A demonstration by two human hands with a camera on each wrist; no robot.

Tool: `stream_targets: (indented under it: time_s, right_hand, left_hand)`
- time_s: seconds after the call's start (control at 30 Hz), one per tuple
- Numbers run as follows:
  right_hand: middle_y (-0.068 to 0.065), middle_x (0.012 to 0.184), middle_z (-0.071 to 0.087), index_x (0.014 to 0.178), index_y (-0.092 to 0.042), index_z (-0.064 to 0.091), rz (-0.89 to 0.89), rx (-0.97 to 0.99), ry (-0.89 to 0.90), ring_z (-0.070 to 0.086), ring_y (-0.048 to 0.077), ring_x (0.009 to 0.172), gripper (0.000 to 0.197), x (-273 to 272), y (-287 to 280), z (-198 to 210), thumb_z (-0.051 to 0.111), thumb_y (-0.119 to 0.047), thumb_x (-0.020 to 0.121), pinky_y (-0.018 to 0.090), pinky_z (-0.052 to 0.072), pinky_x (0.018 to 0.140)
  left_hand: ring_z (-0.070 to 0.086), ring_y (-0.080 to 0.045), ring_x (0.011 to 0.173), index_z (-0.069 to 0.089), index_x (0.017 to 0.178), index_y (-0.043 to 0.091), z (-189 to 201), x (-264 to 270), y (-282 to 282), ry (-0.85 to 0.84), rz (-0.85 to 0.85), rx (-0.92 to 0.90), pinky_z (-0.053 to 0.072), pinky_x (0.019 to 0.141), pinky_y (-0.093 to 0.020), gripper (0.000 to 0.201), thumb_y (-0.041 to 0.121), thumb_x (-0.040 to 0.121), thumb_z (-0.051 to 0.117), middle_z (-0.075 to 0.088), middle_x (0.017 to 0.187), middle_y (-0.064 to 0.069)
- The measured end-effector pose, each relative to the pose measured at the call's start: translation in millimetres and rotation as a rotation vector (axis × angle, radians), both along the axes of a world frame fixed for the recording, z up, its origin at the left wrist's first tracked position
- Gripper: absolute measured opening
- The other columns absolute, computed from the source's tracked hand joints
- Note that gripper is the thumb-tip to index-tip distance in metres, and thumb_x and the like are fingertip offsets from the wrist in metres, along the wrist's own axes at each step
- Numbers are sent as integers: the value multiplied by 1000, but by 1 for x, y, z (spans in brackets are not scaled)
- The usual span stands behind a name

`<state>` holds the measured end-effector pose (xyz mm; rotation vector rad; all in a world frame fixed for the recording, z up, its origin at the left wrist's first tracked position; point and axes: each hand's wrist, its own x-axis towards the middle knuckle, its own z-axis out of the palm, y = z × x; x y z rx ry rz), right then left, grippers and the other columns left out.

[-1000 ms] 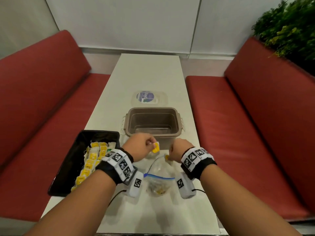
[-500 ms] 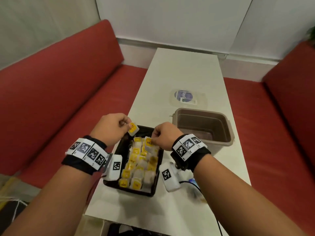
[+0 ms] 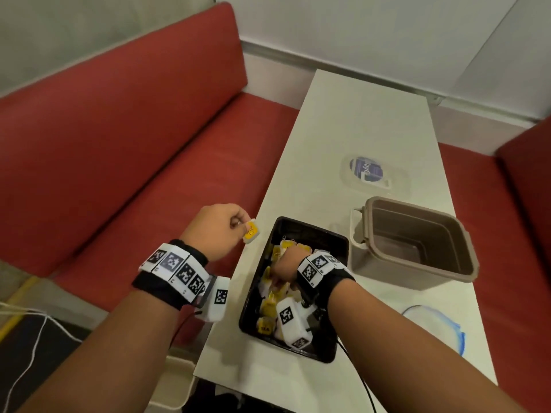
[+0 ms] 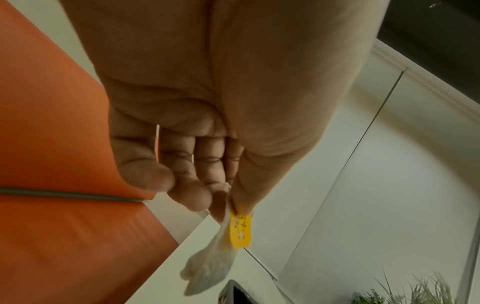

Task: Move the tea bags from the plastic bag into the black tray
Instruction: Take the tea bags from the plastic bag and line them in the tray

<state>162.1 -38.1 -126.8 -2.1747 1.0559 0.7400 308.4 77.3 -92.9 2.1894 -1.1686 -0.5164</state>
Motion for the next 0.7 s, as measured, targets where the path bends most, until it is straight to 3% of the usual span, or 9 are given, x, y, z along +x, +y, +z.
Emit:
stream_targets:
  time_s: [0.1,0.2,0.3,0.37,0.4,0.47,0.5,0.63,0.7]
  right_hand:
    - [6,83,73,67,-18,63,-68,24,-17,64,22,68,30,5,-1,-3,53,-32,92,32,54,69]
    - [-2,73,73,73,-16,69,-153,33,-18,69,20,67,30,10,-2,-11,53,-34,90,34,60,77]
    - [0,70,59,86,-10,68,-24,26,52,66,20,73,23,13,4,-22,54,-27,94,23,52,62]
    - [1,71,57,81,-12,64,-29,39,72,63,20,71,23,12,7,-24,54,-29,93,24,47,52]
    - [2,72,60,77,-13,64,-25,42,86,62,21,68,26,12,7,-23,53,-30,93,27,49,54]
    - [3,80,70,81,-10,70,-60,73,72,64,22,70,32,10,5,-17,52,-34,92,34,58,71]
    - [3,84,74,85,-9,73,-96,85,44,67,22,74,36,9,0,-15,53,-38,90,36,59,78]
    - [-4,67,66,76,-15,73,-130,-55,-235,58,12,59,26,-3,-13,10,70,-40,82,27,50,62]
    - [-7,72,65,85,-19,71,-150,-26,-451,59,9,65,20,-8,-13,25,80,-34,75,27,50,67]
  left_hand:
    - [54,-5,62,69,83,27,-8,3,0,30,-23,-3,40,60,-20,4,25,86,69,63,71,8]
    - [56,-8,63,70,83,27,-14,4,0,46,-55,-5,47,62,-24,3,26,86,68,65,72,6]
    - [57,-10,64,69,82,28,-18,5,-1,58,-77,-1,52,65,-32,4,27,86,68,65,71,6]
    - [58,-11,64,69,82,28,-18,4,-2,78,-87,-5,54,67,-35,4,28,86,68,66,71,5]
    - [59,-12,65,69,82,28,-18,4,-3,84,-92,-11,54,68,-35,4,28,86,68,66,72,5]
    - [60,-13,66,70,82,27,-15,4,-5,87,-103,-21,54,68,-36,3,28,86,69,66,71,4]
    - [60,-14,65,70,82,27,-14,3,-5,89,-109,-31,54,68,-37,3,27,85,70,66,71,4]
    - [55,-8,63,73,85,30,-7,2,-10,76,-177,-49,50,65,-32,3,28,86,70,63,69,5]
    - [53,-2,64,74,89,30,-4,-1,-13,82,-247,-37,47,64,-25,4,31,86,72,62,70,10]
